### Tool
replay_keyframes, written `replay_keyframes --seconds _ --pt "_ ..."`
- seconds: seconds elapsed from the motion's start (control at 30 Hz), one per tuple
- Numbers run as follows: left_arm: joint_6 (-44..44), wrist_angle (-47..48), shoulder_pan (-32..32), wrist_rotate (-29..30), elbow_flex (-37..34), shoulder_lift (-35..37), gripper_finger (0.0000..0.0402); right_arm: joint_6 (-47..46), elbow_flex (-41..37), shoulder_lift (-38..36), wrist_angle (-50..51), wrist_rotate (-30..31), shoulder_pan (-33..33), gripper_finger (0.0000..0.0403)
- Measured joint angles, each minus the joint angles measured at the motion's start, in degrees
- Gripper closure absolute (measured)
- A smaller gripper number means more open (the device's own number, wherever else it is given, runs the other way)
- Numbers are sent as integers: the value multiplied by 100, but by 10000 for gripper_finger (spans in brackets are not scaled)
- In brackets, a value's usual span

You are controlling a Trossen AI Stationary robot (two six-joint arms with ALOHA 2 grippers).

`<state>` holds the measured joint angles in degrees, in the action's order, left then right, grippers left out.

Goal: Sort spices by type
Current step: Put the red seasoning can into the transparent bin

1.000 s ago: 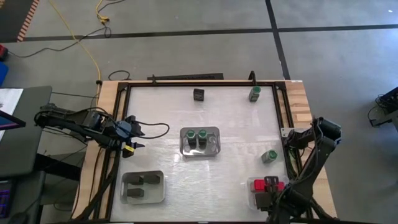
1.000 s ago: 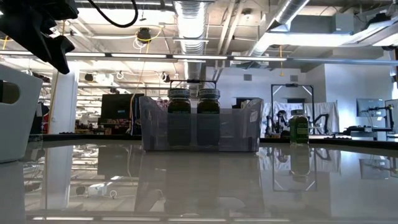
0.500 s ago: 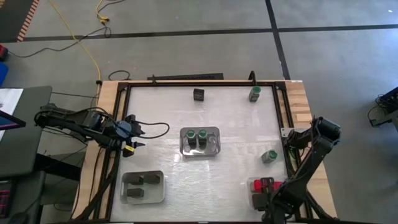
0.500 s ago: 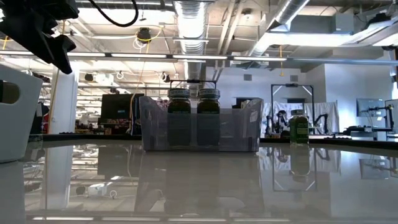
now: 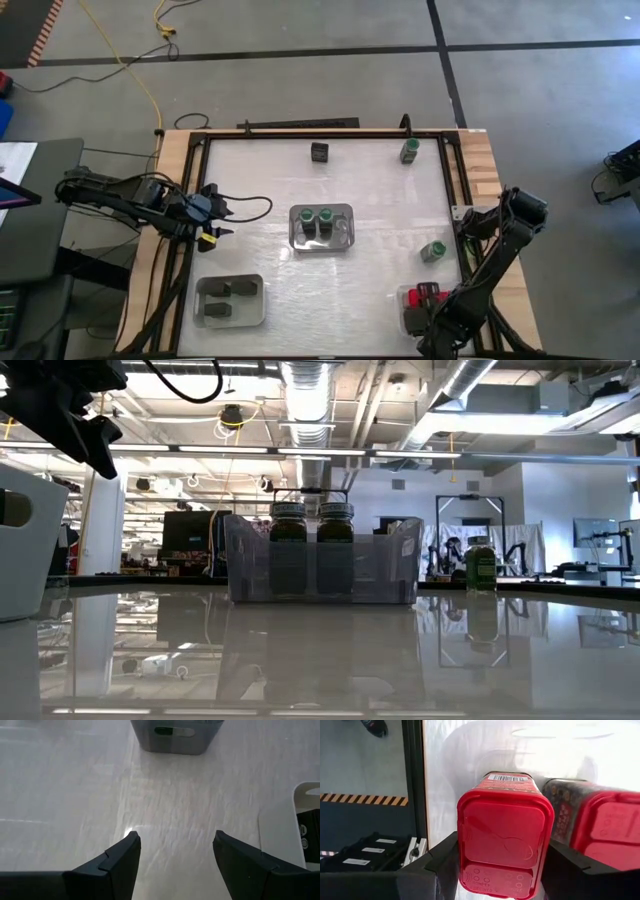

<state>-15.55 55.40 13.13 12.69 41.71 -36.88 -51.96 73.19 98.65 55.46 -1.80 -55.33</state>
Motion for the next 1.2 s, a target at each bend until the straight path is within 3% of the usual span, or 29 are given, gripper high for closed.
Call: replay_keyframes --seconds 0.3,1.2 --pt "-7 0 0 0 0 2 161 85 -275 -13 -384 -358 157 163" --pt "-9 0 0 20 0 0 161 105 -297 13 -319 -321 146 132"
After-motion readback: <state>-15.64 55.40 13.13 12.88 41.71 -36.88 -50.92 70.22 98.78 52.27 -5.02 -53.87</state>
